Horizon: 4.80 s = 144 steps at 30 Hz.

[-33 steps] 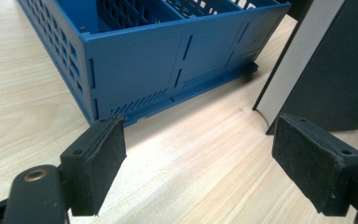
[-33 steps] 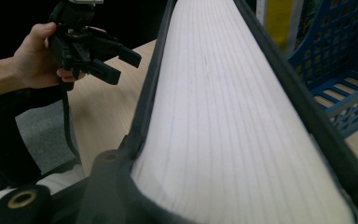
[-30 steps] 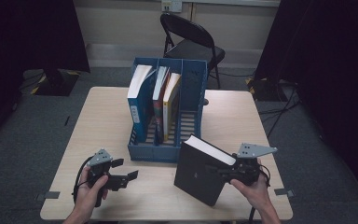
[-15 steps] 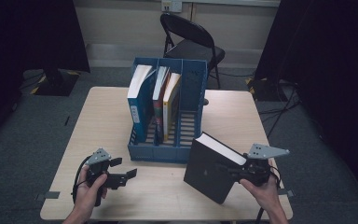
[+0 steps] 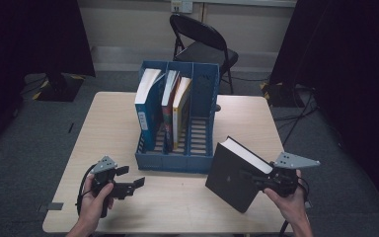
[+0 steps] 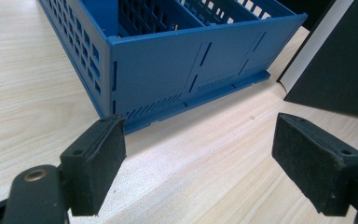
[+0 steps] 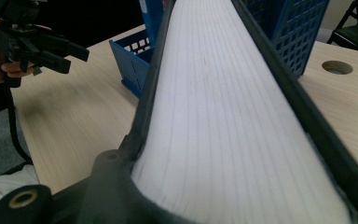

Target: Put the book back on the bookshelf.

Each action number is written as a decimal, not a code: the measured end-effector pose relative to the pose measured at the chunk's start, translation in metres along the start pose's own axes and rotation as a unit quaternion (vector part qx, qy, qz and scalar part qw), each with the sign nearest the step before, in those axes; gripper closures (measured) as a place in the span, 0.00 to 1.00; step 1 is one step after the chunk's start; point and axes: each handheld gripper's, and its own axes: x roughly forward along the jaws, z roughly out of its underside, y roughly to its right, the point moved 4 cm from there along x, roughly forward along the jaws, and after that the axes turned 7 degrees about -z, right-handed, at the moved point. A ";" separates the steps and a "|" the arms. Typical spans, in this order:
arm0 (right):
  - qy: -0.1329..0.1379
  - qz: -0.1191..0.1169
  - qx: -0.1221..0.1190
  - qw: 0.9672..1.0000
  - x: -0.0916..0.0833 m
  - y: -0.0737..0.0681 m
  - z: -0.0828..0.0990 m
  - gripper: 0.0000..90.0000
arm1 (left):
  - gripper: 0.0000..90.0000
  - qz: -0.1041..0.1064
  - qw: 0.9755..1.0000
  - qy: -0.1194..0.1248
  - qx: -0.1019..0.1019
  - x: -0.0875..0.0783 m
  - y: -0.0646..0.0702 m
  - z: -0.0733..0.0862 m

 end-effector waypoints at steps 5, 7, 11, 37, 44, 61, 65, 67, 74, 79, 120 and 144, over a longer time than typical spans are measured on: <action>0.002 0.022 -0.001 1.000 -0.005 0.004 0.001 0.58 | 0.19 0.002 1.000 -0.003 0.002 0.000 0.000 0.000; 0.005 0.033 0.002 0.999 -0.006 0.007 0.001 0.58 | 0.19 0.007 1.000 0.000 -0.005 0.000 0.000 0.000; 0.011 0.054 0.005 0.998 -0.004 0.015 -0.001 0.58 | 0.19 0.004 1.000 0.000 -0.006 0.000 -0.001 -0.001; 0.030 0.132 -0.004 0.991 0.032 0.025 -0.015 0.58 | 0.20 0.007 1.000 -0.003 -0.004 0.001 0.000 0.000; 0.035 0.132 0.005 0.991 0.034 0.022 -0.014 0.56 | 0.20 0.007 1.000 -0.002 -0.008 0.001 -0.001 0.000; 0.048 0.171 0.014 0.984 0.039 0.031 -0.018 0.58 | 0.21 0.005 1.000 -0.005 -0.012 0.001 -0.004 0.001; 0.042 0.167 0.015 0.985 0.042 0.025 -0.019 0.56 | 0.21 0.003 1.000 -0.005 -0.018 0.002 -0.004 0.001; 0.042 0.165 0.020 0.985 0.041 0.026 -0.020 0.54 | 0.21 0.005 1.000 -0.002 -0.017 0.001 -0.003 0.001; 0.034 0.151 0.034 0.987 0.041 0.025 -0.025 0.50 | 0.21 0.003 1.000 -0.005 -0.019 0.000 -0.007 0.002; 0.032 0.154 0.036 0.987 0.040 0.024 -0.029 0.51 | 0.21 0.007 1.000 -0.003 -0.022 0.000 -0.007 0.002; -0.194 0.160 0.095 0.963 0.052 0.032 -0.091 0.56 | 0.21 0.009 1.000 -0.015 -0.017 0.004 -0.003 0.005; -0.362 0.156 0.119 0.911 0.080 0.044 -0.088 0.54 | 0.21 -0.001 1.000 -0.017 -0.026 0.002 -0.005 0.006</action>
